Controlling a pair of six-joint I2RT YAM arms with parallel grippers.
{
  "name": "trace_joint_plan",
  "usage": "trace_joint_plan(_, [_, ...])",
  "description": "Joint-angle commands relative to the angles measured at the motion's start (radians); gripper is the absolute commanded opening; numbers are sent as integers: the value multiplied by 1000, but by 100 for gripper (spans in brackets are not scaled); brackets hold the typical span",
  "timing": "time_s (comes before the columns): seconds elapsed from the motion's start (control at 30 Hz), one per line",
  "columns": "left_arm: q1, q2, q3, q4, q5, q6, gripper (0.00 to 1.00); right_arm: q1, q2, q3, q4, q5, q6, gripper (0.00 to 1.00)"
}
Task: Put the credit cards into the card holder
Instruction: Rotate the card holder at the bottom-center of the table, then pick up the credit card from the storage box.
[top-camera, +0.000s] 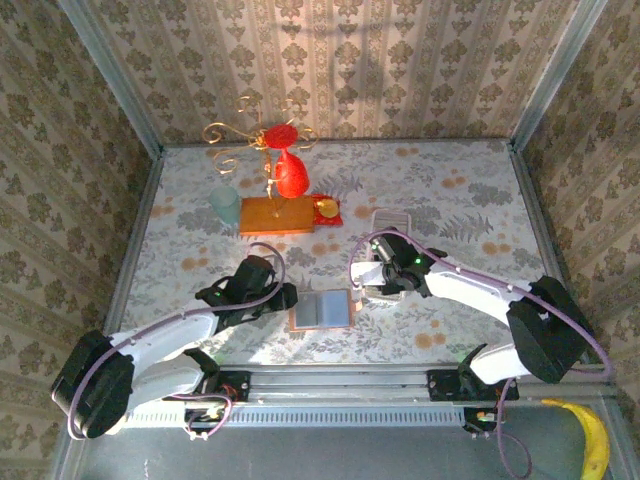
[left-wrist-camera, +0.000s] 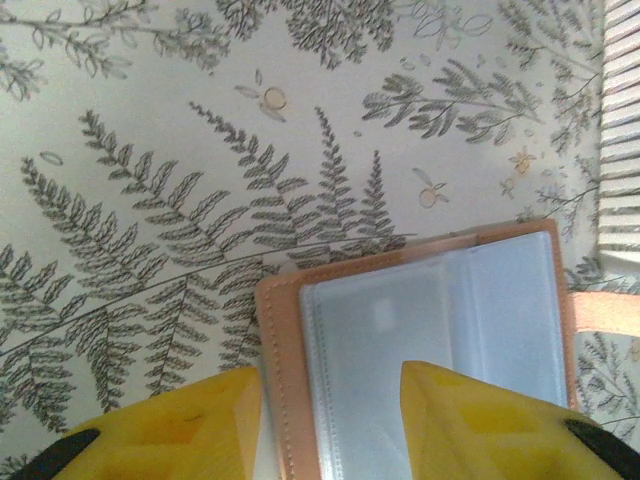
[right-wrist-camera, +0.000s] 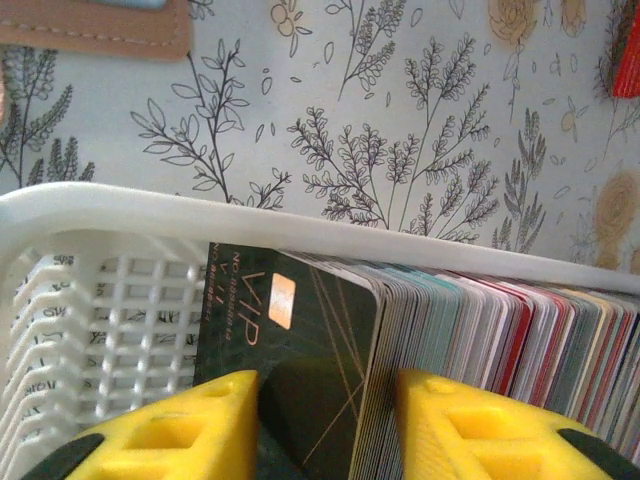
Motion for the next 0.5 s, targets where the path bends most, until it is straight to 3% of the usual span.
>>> trace_joint_plan(0.0, [5, -12, -14, -33, 2, 11, 41, 3, -14, -9, -16, 51, -10, 36])
trace_joint_plan(0.47, [-3, -16, -14, -30, 9, -1, 38, 19, -141, -25, -49, 57, 41, 22])
